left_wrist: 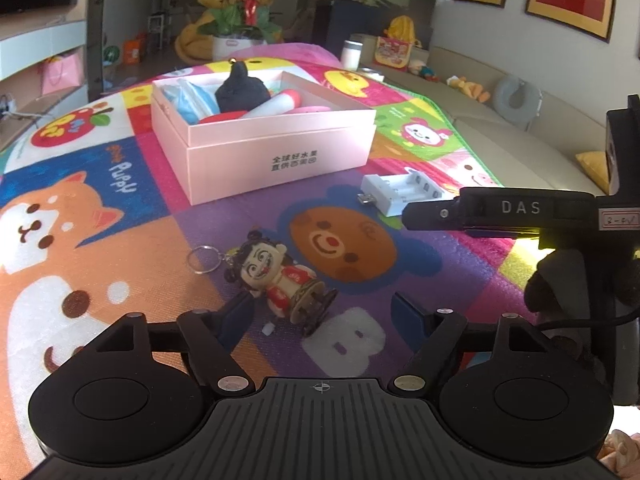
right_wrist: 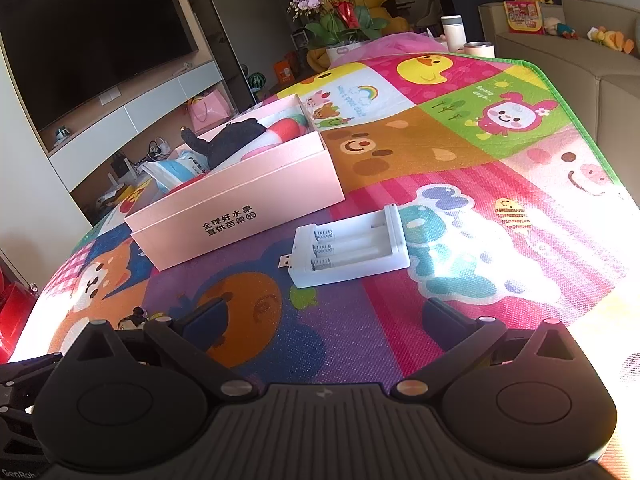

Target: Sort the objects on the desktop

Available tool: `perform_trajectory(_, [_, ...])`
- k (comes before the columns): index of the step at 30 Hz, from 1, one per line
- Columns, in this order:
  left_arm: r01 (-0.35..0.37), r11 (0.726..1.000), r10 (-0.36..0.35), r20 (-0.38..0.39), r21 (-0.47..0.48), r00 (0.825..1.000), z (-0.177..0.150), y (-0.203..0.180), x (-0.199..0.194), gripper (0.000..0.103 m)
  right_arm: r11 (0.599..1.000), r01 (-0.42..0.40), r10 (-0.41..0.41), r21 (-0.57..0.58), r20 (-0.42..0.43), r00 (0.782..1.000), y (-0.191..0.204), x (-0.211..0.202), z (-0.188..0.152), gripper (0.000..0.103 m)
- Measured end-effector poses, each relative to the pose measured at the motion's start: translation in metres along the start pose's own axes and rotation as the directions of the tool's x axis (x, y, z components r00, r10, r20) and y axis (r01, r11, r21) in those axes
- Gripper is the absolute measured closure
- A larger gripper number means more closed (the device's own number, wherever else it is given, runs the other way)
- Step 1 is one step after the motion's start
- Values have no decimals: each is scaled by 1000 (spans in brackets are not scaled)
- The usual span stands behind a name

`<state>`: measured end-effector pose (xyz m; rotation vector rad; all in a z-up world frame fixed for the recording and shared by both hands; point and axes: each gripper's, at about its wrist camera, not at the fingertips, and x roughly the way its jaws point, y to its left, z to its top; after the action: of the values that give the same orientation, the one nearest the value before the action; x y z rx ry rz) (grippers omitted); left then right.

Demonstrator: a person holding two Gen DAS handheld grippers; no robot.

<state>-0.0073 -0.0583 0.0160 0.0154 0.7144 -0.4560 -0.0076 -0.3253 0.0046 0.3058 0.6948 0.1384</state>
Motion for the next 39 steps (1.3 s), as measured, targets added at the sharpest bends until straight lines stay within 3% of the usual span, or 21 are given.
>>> perform_trajectory(5, [-126,992,126,-1,9,992,3,14,0,16,1000,1,-1,-2,0,1000,1,0,0,0])
perform_trajectory(9, [-229,973,229,18,21,973,5,33,-9,9,1000,7,-7,-8,-1,1000,2,1,0,0])
perform_trajectory(12, [-322,946,322,24,36,947,4,50,-15,8,1000,13,-13,-14,-3,1000,3,2,-1,0])
perform_trajectory(18, [-489,872,489,5,10,872,3,85,-21,7,999,24,-24,-27,-5,1000,5,2,-1,0])
perform_trajectory(20, [-471,880,472,-3,-56,882,5,92,-27,7,999,27,-27,-30,-6,1000,5,2,-1,0])
perform_trajectory(23, [-316,930,321,-7,-187,947,8,95,-34,7,999,28,-28,-31,-6,1000,6,2,-1,0])
perform_trajectory(25, [-225,948,229,-8,-226,973,11,88,-32,6,999,29,-29,-32,-6,1000,6,2,-1,0])
perform_trajectory(27, [-198,963,202,3,-185,979,17,72,-22,6,999,29,-29,-32,-5,1000,6,2,-1,0])
perform_trajectory(30, [-210,977,211,36,-27,977,27,45,-2,8,999,28,-28,-30,-4,1000,6,2,-1,0])
perform_trajectory(33, [-210,975,209,21,74,978,34,32,22,27,999,27,-28,-29,-4,1000,6,2,-1,0])
perform_trajectory(36, [-216,970,217,2,108,976,34,30,37,32,999,27,-27,-27,-2,1000,6,2,-1,0])
perform_trajectory(39, [-195,972,196,7,134,981,32,26,34,49,999,29,-29,-30,-3,1000,6,2,-1,0])
